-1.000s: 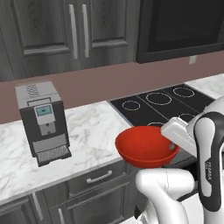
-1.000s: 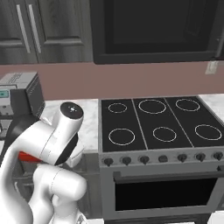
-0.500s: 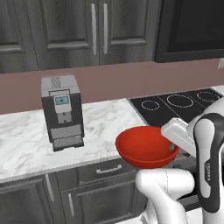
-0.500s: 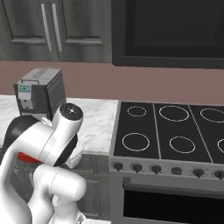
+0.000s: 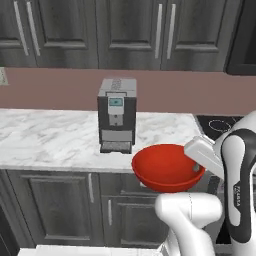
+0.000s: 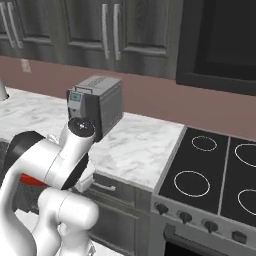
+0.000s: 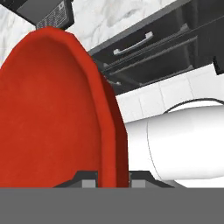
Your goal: Pick the cup and bowl from the counter and place them on the counter next to the sink.
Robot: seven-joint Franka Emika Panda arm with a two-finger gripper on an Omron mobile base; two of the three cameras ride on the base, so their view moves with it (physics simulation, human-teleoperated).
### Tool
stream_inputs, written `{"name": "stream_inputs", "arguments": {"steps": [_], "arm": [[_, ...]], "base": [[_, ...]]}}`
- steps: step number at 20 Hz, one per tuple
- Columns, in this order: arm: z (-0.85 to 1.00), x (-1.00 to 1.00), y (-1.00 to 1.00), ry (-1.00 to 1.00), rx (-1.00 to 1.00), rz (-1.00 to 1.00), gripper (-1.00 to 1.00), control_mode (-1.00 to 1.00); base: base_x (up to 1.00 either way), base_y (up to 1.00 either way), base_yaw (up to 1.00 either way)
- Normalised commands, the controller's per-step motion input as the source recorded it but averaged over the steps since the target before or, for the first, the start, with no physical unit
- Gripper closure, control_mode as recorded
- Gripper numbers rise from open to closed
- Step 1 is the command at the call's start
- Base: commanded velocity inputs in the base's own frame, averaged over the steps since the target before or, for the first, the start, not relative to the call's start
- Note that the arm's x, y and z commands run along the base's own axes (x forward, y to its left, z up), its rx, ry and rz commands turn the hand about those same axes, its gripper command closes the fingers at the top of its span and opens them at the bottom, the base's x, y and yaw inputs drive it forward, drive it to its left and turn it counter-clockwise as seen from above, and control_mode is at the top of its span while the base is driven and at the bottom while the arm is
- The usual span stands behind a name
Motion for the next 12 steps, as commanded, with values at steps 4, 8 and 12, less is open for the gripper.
{"name": "stream_inputs", "arguments": {"steps": [4, 8, 12], "arm": [[0.0, 0.0, 0.0, 0.0, 0.0, 0.0, 1.0, 1.0], [0.0, 0.0, 0.0, 0.0, 0.0, 0.0, 1.0, 1.0], [0.0, 0.0, 0.0, 0.0, 0.0, 0.0, 1.0, 1.0]], "base": [[-0.21, -0.1, 0.57], [-0.19, -0.16, 0.58], [-0.25, -0.14, 0.58]]}}
